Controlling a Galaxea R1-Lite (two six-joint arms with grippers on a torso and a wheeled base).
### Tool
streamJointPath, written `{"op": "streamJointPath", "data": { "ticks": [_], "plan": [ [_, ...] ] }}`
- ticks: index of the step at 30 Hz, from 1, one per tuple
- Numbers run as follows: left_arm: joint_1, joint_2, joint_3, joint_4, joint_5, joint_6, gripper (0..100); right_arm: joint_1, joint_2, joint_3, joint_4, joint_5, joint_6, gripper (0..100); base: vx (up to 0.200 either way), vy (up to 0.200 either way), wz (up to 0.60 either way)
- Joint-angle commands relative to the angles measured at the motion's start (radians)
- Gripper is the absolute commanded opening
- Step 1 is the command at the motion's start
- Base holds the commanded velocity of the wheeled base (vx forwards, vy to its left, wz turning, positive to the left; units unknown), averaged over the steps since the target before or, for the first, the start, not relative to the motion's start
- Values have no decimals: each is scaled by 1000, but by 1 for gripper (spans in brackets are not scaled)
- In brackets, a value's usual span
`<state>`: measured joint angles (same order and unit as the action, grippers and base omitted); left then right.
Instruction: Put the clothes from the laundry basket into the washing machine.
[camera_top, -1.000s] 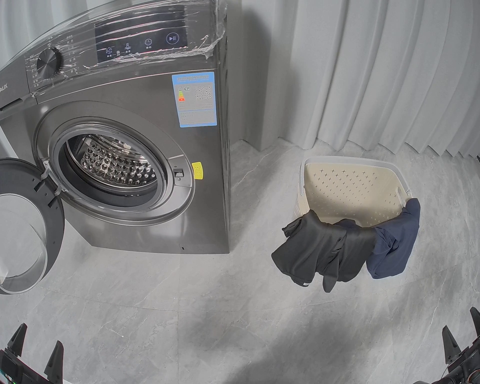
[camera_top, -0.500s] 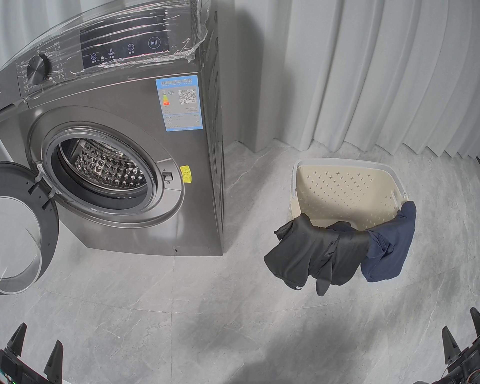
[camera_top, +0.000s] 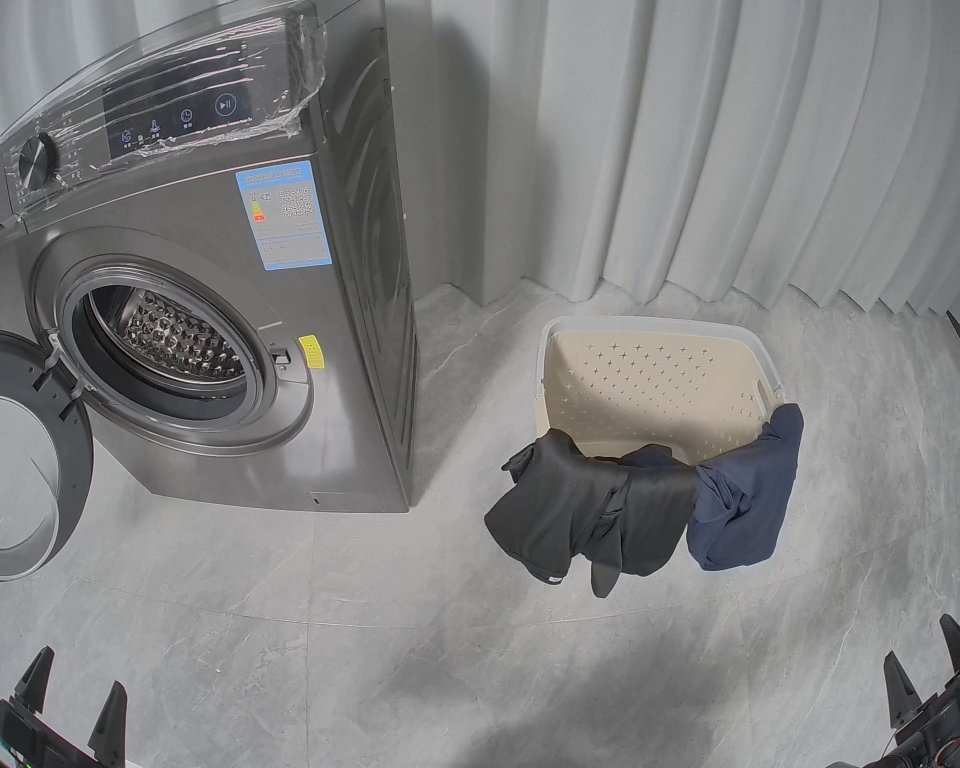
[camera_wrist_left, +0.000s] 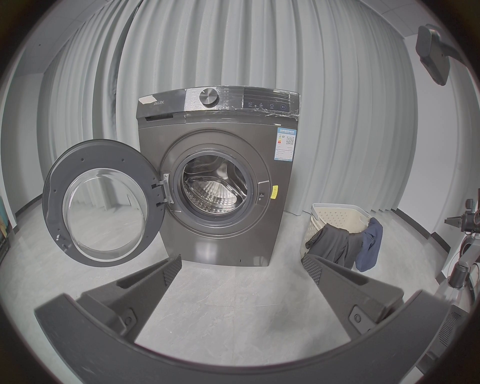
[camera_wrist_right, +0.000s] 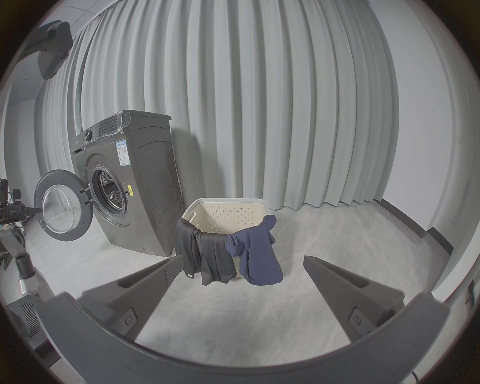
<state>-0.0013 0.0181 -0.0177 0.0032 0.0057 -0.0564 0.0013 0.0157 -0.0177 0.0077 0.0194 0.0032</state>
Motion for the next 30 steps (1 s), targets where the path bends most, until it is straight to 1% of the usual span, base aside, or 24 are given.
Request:
{"op": "streamJointPath", "data": {
  "ticks": [1, 2, 29, 30],
  "plan": [
    [0, -7, 15, 0, 0, 0, 100, 0, -16, 18, 0, 1, 0, 100, 0, 0, 0],
    [0, -7, 15, 0, 0, 0, 100, 0, -16, 18, 0, 1, 0, 100, 0, 0, 0],
    [0, -7, 15, 0, 0, -2, 100, 0, -16, 18, 0, 1, 0, 100, 0, -200, 0],
    [0, -7, 16, 0, 0, -2, 100, 0, -16, 18, 0, 1, 0, 100, 0, 0, 0]
  ]
}}
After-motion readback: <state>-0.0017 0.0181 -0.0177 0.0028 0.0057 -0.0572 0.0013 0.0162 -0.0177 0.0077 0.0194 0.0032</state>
